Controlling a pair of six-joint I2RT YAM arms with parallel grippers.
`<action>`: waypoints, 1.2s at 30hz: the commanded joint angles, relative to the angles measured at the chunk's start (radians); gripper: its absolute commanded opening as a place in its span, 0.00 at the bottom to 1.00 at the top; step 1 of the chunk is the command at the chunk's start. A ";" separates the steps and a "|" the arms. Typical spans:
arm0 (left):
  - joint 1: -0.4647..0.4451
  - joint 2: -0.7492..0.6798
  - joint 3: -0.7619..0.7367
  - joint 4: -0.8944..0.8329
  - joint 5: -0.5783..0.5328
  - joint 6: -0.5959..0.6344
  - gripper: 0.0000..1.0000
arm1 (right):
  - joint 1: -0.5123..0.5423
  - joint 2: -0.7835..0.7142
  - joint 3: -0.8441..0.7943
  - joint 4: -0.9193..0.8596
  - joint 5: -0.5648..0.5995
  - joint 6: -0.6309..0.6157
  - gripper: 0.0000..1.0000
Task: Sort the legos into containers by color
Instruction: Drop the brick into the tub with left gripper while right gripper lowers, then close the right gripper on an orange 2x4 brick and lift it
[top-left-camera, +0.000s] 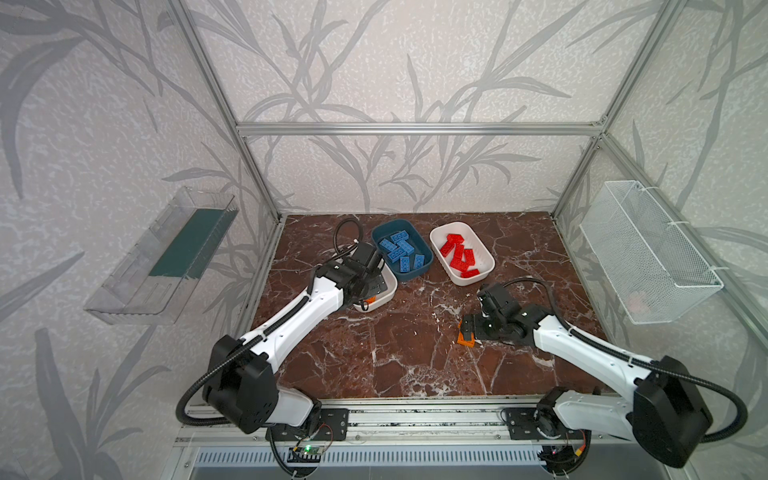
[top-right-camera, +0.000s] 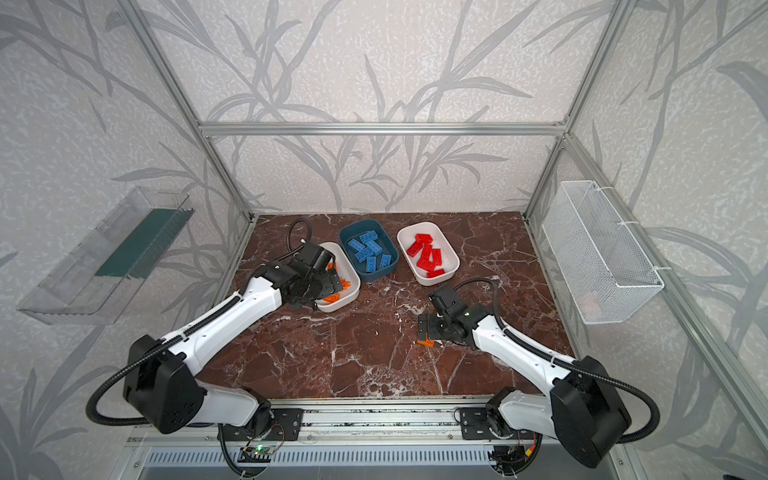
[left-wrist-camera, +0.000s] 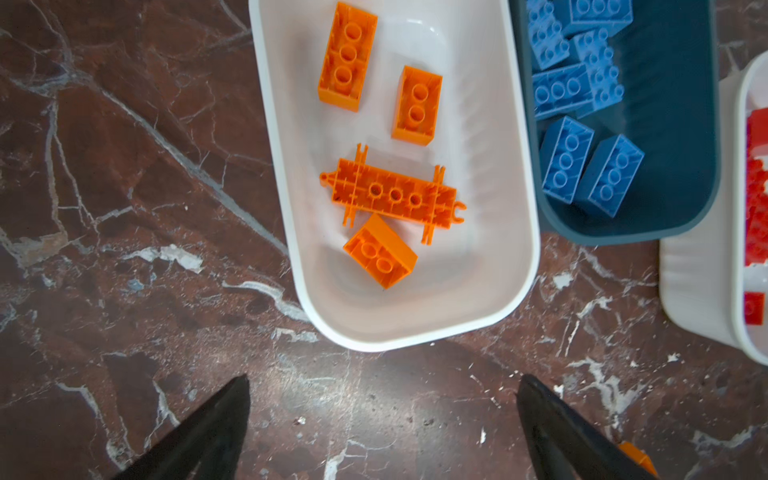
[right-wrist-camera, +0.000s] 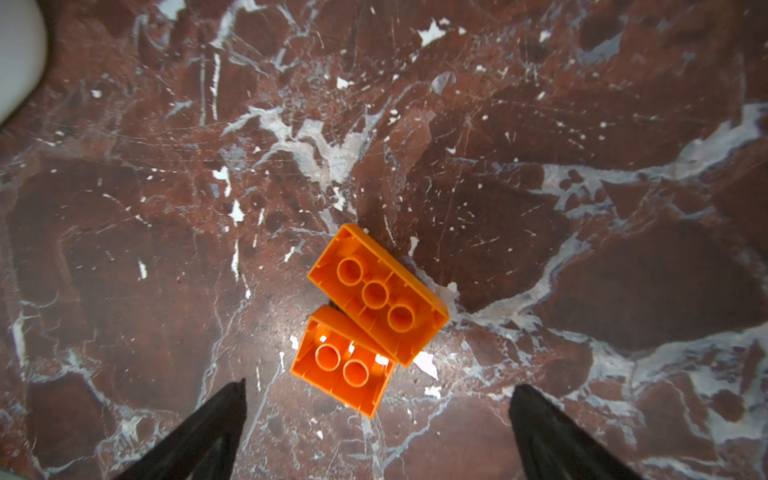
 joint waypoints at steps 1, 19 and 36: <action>-0.011 -0.068 -0.098 0.044 -0.027 0.015 0.99 | 0.013 0.071 0.045 0.017 0.019 0.048 0.99; -0.040 -0.354 -0.298 0.074 0.003 0.064 0.99 | 0.028 0.247 0.145 -0.057 0.120 0.061 0.92; -0.040 -0.353 -0.298 0.059 -0.006 0.055 0.99 | 0.022 0.429 0.249 -0.085 0.131 -0.069 0.58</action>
